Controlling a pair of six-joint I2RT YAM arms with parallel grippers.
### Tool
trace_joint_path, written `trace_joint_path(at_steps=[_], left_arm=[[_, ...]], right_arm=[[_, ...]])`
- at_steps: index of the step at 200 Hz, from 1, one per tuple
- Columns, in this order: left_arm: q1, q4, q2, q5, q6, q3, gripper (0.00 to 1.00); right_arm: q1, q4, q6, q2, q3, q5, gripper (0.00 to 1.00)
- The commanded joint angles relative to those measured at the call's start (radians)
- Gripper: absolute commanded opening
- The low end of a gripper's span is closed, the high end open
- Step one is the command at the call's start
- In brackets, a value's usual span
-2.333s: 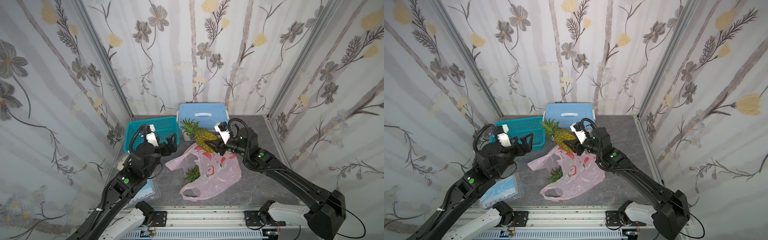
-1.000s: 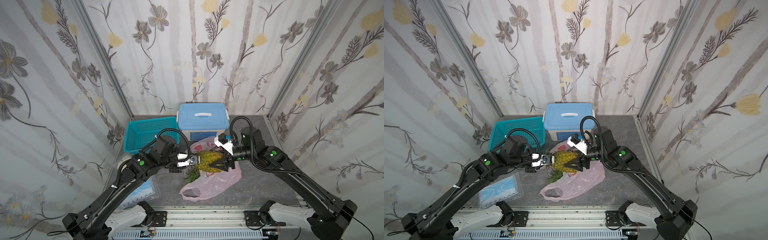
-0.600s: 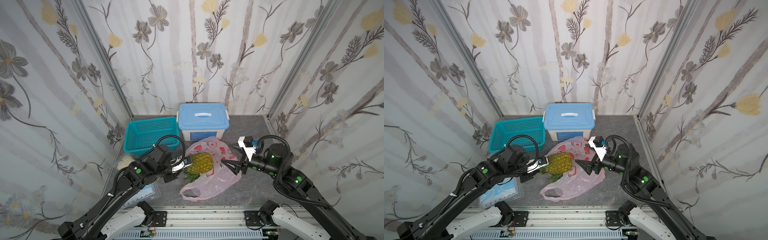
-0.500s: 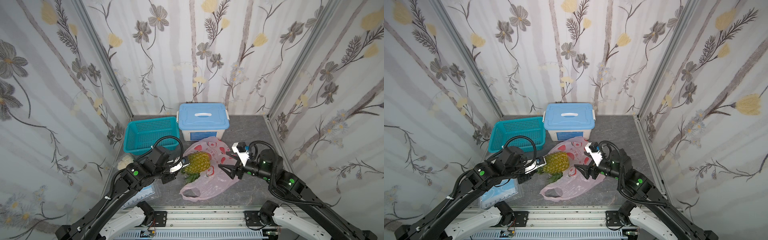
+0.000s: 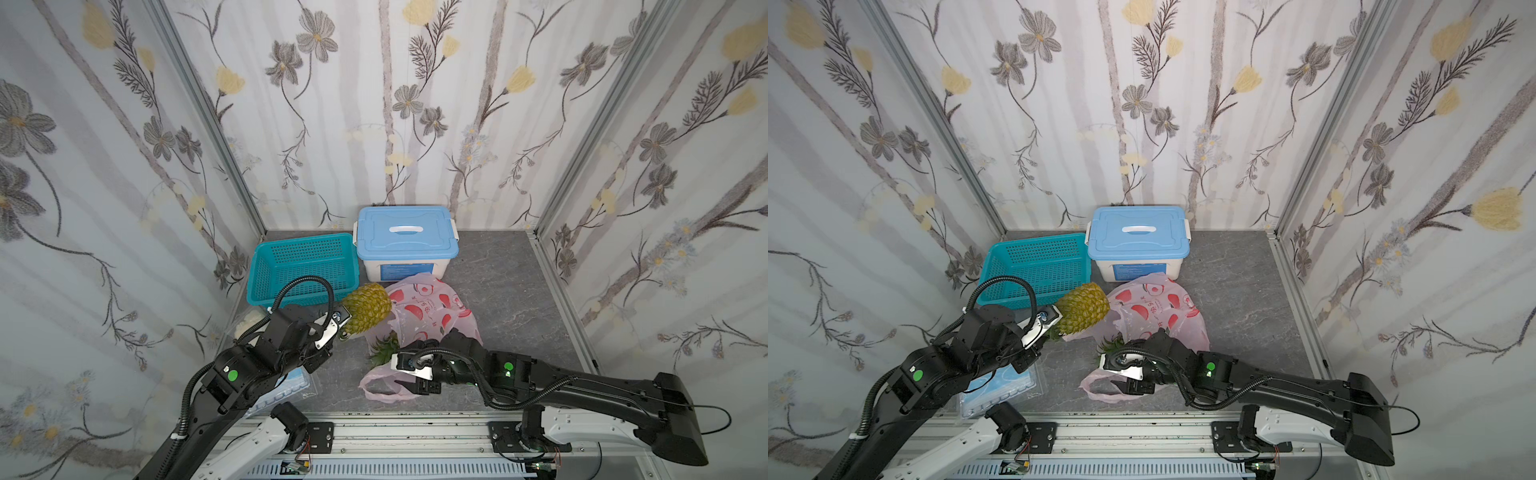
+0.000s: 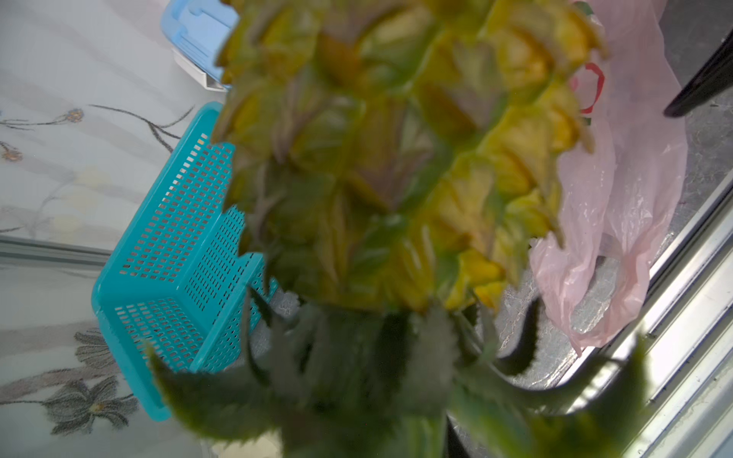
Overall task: Place the pineapple into a plastic bag & tie a knot
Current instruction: Open the plastic bag at the center of the board.
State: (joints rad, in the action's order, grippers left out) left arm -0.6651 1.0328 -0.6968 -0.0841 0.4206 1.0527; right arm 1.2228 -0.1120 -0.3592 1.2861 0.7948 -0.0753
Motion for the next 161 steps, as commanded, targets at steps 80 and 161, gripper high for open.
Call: trace_joint_path(at_steps=[80, 161], left_arm=[[0.005, -0.030, 0.024, -0.031, -0.132, 0.052, 0.00], [0.005, -0.047, 0.017, -0.043, -0.156, 0.061, 0.00]], right_arm=[[0.005, -0.030, -0.237, 0.444, 0.252, -0.187, 0.52], [-0.004, -0.072, -0.281, 0.537, 0.297, -0.093, 0.05]])
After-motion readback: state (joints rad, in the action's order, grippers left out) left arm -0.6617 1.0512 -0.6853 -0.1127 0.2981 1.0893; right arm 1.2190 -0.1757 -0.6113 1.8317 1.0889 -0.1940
